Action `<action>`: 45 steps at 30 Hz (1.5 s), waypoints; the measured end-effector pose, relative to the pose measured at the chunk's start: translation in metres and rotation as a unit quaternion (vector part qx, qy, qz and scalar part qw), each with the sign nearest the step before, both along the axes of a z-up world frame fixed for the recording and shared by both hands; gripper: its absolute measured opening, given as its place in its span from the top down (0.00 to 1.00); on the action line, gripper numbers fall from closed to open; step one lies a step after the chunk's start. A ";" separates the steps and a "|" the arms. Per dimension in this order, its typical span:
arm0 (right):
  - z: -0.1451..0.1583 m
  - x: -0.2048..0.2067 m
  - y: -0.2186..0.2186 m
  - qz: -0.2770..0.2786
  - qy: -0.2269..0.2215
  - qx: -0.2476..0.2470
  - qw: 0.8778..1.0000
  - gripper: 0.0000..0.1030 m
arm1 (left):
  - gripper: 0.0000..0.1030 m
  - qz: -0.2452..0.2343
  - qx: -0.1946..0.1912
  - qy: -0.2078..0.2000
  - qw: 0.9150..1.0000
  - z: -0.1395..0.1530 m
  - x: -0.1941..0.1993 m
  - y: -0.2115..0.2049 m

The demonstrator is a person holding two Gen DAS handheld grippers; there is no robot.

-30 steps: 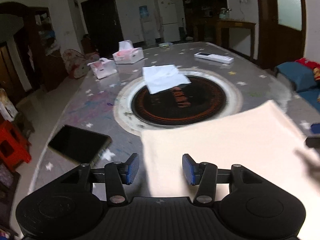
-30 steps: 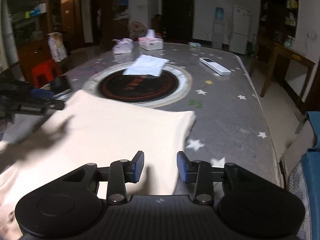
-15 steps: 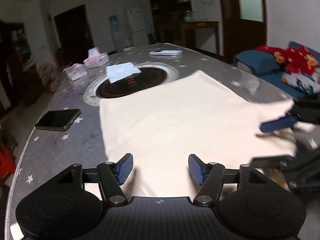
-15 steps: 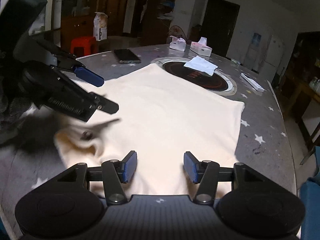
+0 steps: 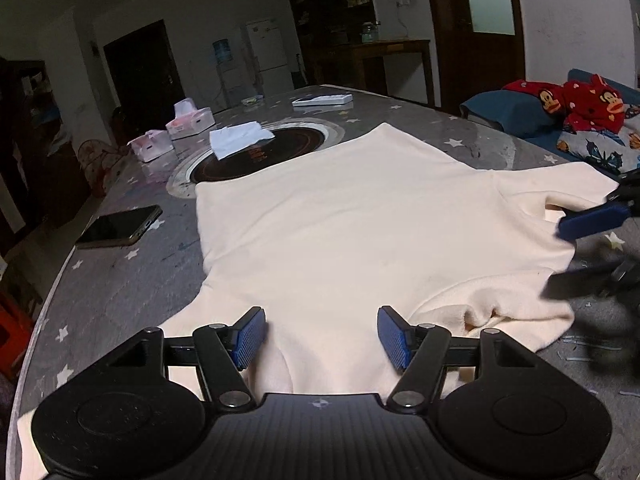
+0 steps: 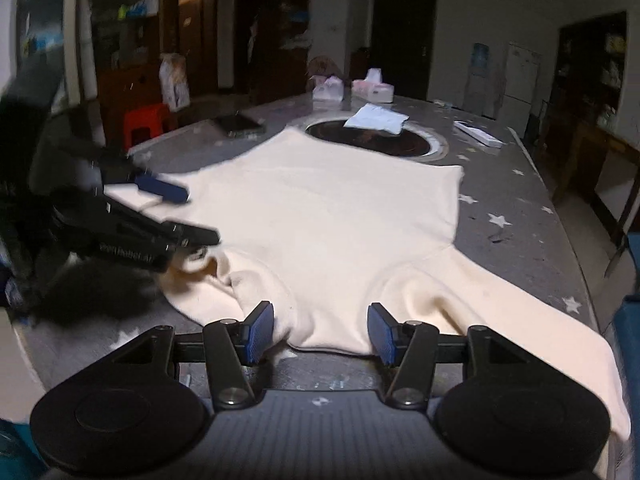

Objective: Fold clothes

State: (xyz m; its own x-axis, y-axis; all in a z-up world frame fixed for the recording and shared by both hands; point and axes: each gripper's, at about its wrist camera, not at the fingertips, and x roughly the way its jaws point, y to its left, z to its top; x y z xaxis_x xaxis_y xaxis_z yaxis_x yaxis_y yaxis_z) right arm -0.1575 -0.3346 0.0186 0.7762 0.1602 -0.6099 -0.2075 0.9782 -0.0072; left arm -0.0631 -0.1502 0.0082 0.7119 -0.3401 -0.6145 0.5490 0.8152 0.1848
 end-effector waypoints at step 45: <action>-0.035 -0.040 -0.236 -0.354 0.036 0.245 0.902 0.53 | 0.20 0.038 0.001 0.014 0.999 -0.001 0.007 0.015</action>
